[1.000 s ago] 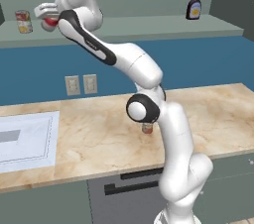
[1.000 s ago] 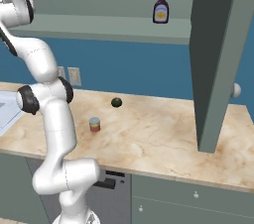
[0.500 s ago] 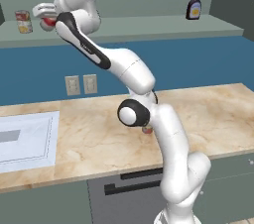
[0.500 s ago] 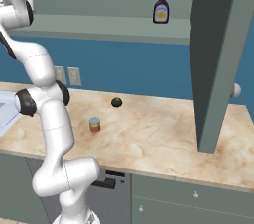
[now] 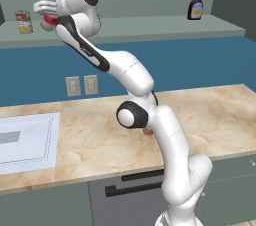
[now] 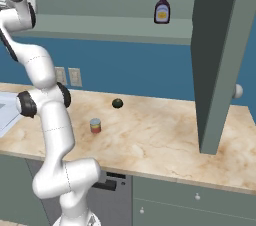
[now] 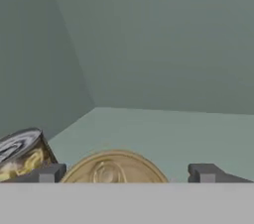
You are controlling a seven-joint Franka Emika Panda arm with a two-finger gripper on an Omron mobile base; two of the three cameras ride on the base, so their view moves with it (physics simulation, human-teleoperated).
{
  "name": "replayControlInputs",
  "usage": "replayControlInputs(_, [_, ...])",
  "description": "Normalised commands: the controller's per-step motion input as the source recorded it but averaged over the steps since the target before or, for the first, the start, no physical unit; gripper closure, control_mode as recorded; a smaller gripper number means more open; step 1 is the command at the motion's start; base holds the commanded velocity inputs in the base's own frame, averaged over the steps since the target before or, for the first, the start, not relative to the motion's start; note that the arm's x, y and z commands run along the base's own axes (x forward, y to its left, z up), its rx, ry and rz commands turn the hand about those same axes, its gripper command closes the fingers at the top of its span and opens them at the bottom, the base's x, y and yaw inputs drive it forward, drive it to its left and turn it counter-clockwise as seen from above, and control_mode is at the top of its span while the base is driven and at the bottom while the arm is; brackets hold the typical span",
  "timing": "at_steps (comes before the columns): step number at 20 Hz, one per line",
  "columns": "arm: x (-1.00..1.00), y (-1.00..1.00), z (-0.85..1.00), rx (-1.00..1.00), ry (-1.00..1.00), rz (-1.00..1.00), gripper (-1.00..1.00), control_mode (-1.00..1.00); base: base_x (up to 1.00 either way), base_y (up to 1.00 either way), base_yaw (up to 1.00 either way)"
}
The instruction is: Pick the cans from the counter and place them in their designated side in the cabinet.
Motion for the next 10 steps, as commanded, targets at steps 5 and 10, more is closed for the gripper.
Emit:
replayControlInputs(5, [0.15, 0.0, 0.57, -0.01, 0.05, -0.03, -1.0, -1.0, 0.0, 0.0, 0.0])
replayControlInputs(10, [-0.05, 0.0, 0.54, 0.0, 0.01, 0.0, -1.0, -1.0, 0.0, 0.0, 0.0])
